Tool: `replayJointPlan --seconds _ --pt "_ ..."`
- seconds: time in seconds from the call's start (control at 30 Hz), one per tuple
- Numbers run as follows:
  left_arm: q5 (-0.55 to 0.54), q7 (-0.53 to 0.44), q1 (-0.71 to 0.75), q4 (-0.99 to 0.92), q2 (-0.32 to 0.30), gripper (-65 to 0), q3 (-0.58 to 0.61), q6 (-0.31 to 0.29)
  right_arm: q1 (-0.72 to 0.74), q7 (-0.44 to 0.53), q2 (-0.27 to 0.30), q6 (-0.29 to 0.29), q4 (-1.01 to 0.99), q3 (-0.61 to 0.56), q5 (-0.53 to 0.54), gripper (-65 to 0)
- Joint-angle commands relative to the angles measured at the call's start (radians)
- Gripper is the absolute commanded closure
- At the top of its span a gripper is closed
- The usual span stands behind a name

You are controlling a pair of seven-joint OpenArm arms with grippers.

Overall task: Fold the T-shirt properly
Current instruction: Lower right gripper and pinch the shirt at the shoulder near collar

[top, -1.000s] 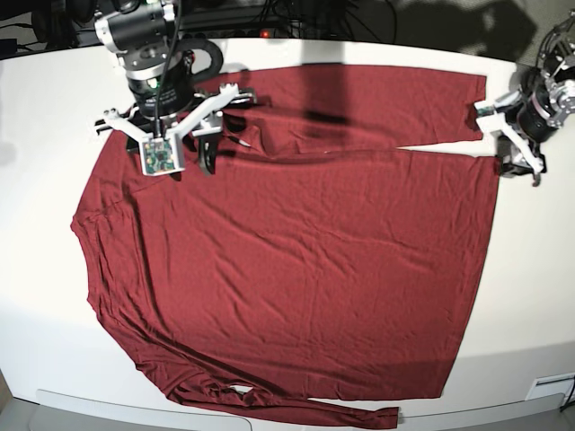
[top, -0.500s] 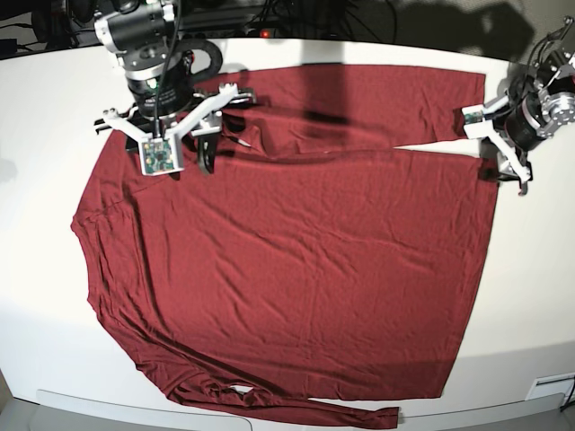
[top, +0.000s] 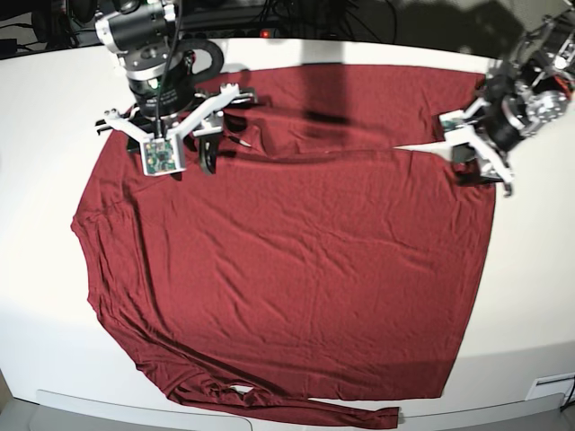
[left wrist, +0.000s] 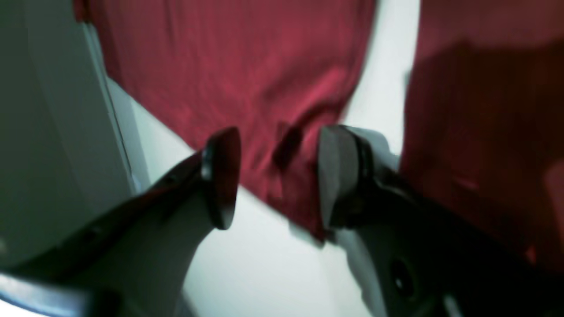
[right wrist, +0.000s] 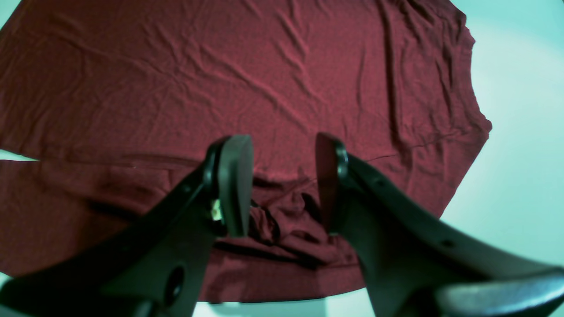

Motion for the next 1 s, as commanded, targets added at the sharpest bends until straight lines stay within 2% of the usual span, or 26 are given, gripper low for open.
replayJointPlan --seconds 0.0,0.2,0.37,0.5,0.6,0.67,0.73,0.97 --pt "-0.010 0.006 0.005 0.001 -0.014 -28.9 0.002 -0.032 -0.002 0.018 0.003 -0.004 0.020 0.001 -0.006 -24.6" --pt "0.005 0.085 -0.001 -0.002 -0.046 -28.9 0.002 -0.032 -0.002 0.016 0.003 -0.004 0.020 0.001 -0.006 -24.6" --pt "0.005 0.085 0.000 -0.002 -0.102 -28.9 0.002 -0.032 -0.002 0.015 0.003 -0.004 0.020 0.001 -0.006 -24.6" --pt "0.005 0.095 0.000 -0.003 -0.114 -28.9 0.002 -0.031 -0.002 0.015 0.003 -0.004 0.020 0.001 -0.006 -24.6" --pt "0.005 0.095 0.000 -0.003 -0.114 -28.8 0.002 -0.021 -0.002 0.015 0.003 -0.004 0.020 0.001 -0.006 -24.6" --pt "0.004 0.095 -0.001 -0.004 -0.114 -27.4 0.002 0.032 -0.002 0.013 0.003 -0.004 0.020 0.001 -0.005 -24.6" --pt "0.001 0.094 -0.001 -0.012 -0.109 -26.3 0.002 0.058 -0.002 0.010 0.003 -0.004 0.020 0.001 -0.005 -24.6" --pt "0.002 0.091 -0.038 -0.160 -0.028 -26.3 0.002 0.059 -0.002 0.008 0.003 -0.004 0.020 0.001 -0.005 -24.6"
